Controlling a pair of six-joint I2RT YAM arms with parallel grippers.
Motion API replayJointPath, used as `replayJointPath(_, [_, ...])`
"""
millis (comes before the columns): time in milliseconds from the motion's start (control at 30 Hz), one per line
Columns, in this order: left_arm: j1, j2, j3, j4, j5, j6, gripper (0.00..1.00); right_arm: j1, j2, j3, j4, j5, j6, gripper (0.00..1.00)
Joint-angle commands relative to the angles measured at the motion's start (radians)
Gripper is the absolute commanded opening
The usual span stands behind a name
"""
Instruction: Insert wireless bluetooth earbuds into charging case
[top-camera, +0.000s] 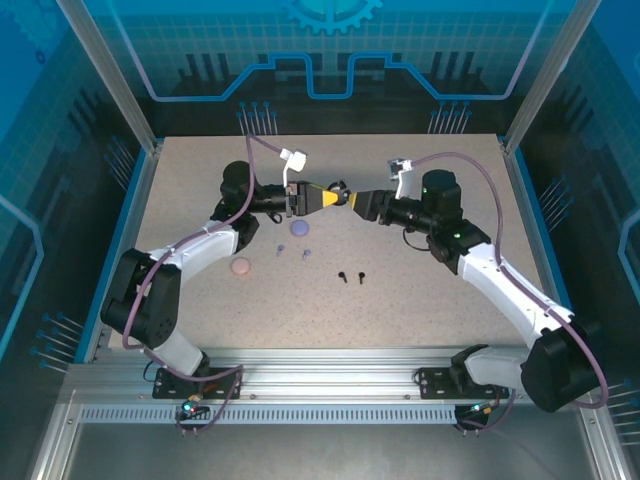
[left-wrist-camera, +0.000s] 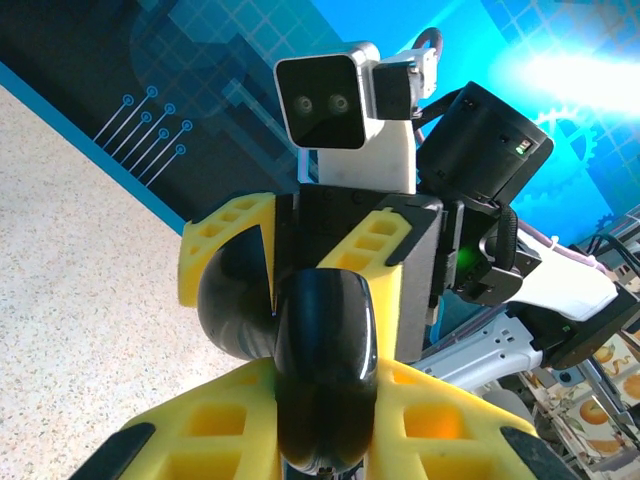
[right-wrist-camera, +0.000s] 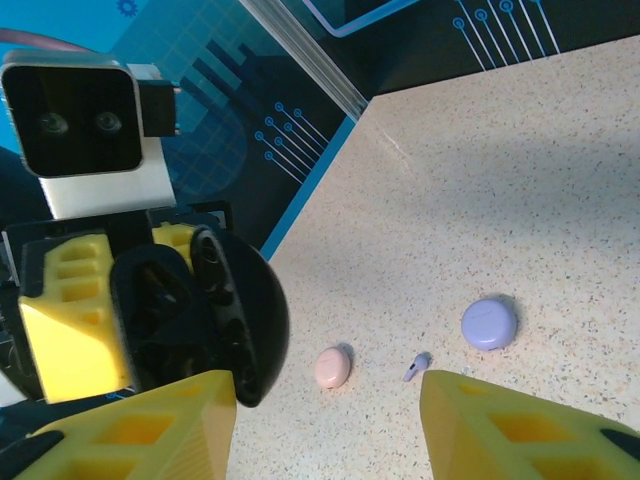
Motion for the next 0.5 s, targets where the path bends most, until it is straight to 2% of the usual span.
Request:
replayJointPath(0, [-0.003,0.006,-0.014,0.057,0.024,-0.020,0.00,0.011,0.018,0.029,0.030,0.008,0.011,0.51])
replayJointPath(267, [-0.007,0.004,-0.023,0.068,0.029,-0.026,0.00,0.020,0.044,0.052,0.030,0.014,0.018,0.48])
replayJointPath(467, [-0.016,0.009,-0.022,0.074,0.030,-0.029,0.00,0.027,0.064,0.074,0.018,0.008,0.018,0.40])
